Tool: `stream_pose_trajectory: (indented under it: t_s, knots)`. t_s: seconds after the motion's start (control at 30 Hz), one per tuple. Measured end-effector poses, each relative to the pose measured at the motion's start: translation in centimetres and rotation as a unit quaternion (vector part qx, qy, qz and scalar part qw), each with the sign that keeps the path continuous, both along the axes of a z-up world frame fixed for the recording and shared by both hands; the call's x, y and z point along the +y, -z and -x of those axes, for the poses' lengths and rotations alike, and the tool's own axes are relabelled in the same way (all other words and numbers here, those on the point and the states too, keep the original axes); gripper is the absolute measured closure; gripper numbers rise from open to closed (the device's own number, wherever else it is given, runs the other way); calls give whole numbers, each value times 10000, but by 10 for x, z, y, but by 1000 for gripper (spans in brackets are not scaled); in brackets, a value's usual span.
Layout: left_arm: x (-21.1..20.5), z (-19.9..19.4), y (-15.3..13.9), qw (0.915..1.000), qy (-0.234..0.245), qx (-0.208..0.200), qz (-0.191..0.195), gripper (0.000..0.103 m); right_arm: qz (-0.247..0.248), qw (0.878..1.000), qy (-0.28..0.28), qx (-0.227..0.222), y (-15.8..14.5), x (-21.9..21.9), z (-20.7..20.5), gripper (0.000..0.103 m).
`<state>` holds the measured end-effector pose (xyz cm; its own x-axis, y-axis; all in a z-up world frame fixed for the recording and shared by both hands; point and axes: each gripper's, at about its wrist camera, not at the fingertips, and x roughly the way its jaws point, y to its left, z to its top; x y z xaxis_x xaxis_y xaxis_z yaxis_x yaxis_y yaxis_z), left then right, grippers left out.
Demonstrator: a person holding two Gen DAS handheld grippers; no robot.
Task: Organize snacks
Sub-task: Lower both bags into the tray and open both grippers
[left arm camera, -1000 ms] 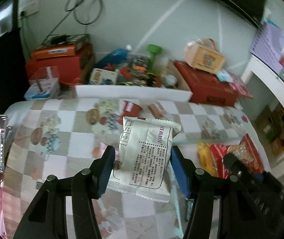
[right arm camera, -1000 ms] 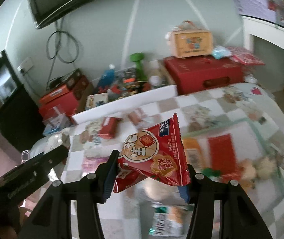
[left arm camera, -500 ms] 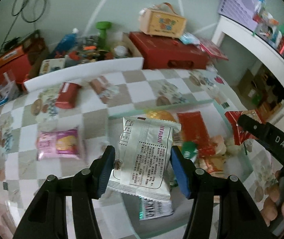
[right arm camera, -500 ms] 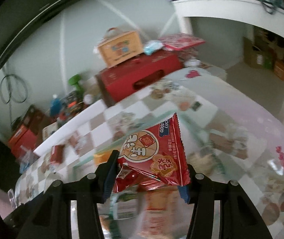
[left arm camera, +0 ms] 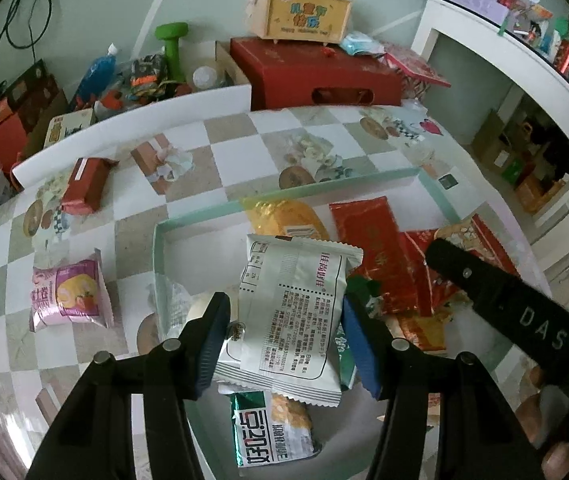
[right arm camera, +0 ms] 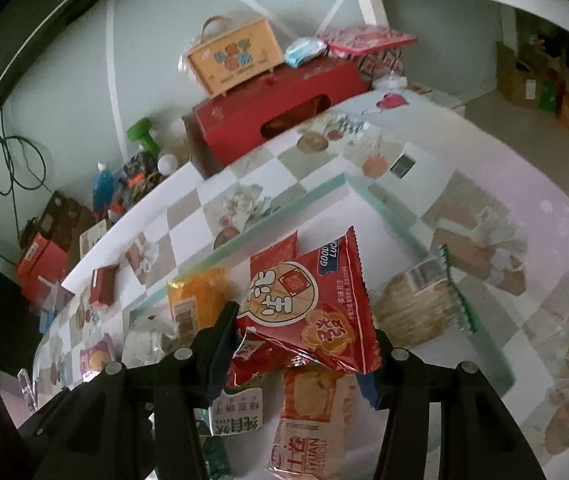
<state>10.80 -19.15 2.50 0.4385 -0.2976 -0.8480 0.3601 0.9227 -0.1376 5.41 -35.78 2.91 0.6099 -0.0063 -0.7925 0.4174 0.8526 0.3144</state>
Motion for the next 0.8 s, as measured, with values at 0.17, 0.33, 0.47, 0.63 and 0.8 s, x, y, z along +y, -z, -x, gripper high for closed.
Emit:
stream_pose_trajectory:
  t_s: [0.17,0.33,0.47,0.63,0.8]
  knots:
    - [2,0,0,10000,-43,32,46,43,1,10000,-53,55,2,1,-2,46]
    - [8,1,-7,9999,-102,2,123,35,31,9999,-54,96,1,1,-2,40]
    - [15,2,-12,9997,-190,-27,153,34,90,9999,-37,126,-1,1,-2,36]
    - [33,1,-18,9988,-437,-73,205,31,183,9996,-41,189,-1,3,-2,24]
    - [59,-4,-18,9960,-860,-112,217,31,285,9993,-120,214,-2,8,-4,24]
